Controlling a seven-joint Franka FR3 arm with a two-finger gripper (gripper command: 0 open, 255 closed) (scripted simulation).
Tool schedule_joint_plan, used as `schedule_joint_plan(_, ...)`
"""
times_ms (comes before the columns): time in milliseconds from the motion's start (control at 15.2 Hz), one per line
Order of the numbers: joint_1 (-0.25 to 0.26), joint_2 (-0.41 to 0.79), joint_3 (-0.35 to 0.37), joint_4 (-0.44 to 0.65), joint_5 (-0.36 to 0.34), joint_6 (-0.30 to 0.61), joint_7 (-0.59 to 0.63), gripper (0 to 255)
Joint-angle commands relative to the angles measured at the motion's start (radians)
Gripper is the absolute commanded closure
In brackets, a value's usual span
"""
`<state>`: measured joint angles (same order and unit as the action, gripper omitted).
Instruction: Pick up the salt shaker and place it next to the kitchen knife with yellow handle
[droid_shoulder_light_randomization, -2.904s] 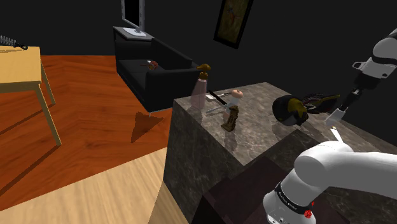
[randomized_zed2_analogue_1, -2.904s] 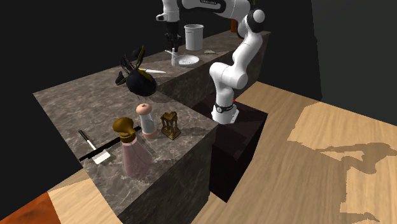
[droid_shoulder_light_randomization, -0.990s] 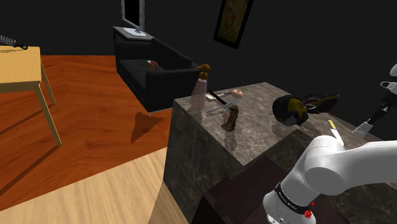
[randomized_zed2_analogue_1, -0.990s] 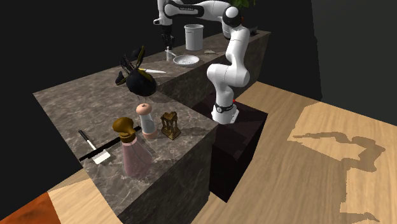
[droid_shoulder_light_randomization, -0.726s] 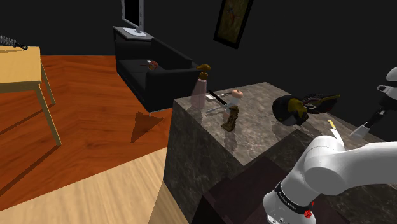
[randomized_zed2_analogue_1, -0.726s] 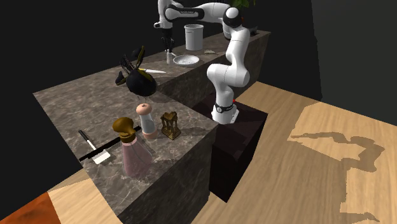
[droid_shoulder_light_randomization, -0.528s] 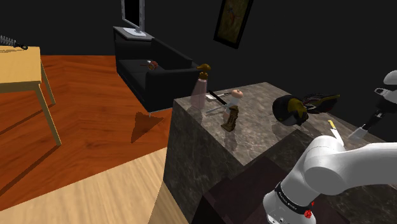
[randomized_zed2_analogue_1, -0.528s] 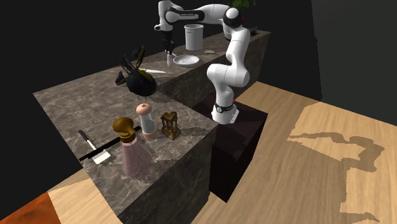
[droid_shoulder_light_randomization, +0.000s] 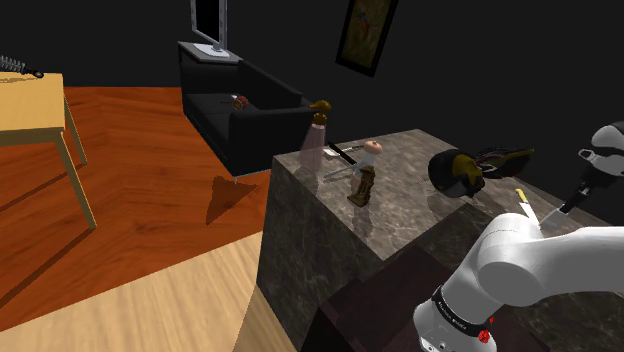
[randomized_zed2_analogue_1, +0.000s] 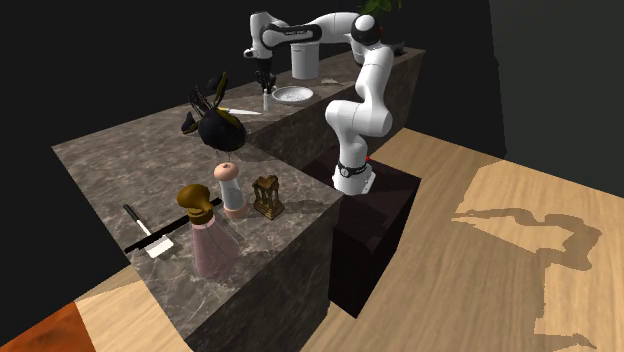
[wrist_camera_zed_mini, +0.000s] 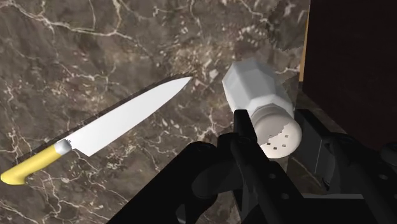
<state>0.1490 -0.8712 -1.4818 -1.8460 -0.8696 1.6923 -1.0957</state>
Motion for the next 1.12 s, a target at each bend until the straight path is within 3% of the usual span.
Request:
schedule_joint_plan(0,-0.001,-0.008,-0.014,-0.018,-0.013,0.02,0.005,255)
schedule_joint_plan(792,0.002,-0.024,-0.045,-0.051,-0.039,0.059,0.018,255)
schedule_joint_plan(858,0.002,-0.024,-0.045,-0.051,-0.039,0.059,0.018,0)
schedule_joint_plan(1056,0.002,-0.024,-0.045,-0.051,-0.039,0.059,0.018,0)
